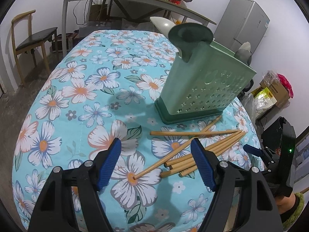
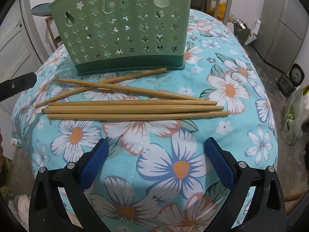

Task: Organize utensils
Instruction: 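Close the right tool on the bundle of bamboo chopsticks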

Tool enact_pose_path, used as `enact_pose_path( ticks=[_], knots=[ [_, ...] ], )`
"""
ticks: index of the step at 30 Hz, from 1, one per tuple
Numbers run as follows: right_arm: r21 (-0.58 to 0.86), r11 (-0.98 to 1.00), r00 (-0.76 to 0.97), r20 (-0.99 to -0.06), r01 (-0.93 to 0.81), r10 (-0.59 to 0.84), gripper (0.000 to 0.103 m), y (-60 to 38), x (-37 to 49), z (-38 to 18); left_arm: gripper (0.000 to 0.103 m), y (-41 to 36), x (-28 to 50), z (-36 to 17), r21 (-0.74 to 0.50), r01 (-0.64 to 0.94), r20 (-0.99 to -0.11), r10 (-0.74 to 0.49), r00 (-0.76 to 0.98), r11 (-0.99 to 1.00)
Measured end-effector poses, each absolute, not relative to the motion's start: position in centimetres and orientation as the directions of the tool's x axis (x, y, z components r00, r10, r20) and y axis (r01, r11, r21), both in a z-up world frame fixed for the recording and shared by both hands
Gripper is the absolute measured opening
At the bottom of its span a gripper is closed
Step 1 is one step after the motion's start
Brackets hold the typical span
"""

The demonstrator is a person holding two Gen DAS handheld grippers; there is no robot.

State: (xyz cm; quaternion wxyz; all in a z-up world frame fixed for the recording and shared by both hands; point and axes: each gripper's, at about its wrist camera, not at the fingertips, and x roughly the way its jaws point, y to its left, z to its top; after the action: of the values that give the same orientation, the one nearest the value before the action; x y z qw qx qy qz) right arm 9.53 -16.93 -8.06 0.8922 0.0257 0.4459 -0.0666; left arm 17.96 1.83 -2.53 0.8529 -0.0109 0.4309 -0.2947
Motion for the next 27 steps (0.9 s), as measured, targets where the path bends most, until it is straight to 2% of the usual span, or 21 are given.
enact_pose_path(
  ticks=[7,12,19,23,27],
  knots=[
    [0.024,0.993,0.590,-0.806,0.116,-0.050,0.095,-17.5,8.8,-7.4,0.072,1.4,17.2,-2.0,-0.238,0.517,-0.717,-0.508,0.477,0.822],
    [0.234,0.961,0.634,-0.768,0.148,0.090,0.094,-20.4,7.5,-5.8,0.072,0.7,16.5,-1.9,-0.201,0.545,-0.710,-0.504,0.491,0.814],
    [0.578,0.787,0.678,-0.669,0.217,0.305,0.071,-25.3,6.6,-5.4,0.072,-0.3,15.7,-2.0,-0.175,0.579,-0.697,-0.516,0.499,0.796],
    [0.669,0.695,0.682,-0.639,0.265,0.356,0.062,-26.3,7.3,-6.1,0.072,-0.4,15.6,-2.1,-0.191,0.585,-0.693,-0.530,0.488,0.788],
    [0.706,0.622,0.672,-0.644,0.339,0.365,0.047,-27.1,8.5,-7.3,0.072,-0.4,15.4,-2.0,-0.196,0.592,-0.686,-0.541,0.487,0.782]
  ],
)
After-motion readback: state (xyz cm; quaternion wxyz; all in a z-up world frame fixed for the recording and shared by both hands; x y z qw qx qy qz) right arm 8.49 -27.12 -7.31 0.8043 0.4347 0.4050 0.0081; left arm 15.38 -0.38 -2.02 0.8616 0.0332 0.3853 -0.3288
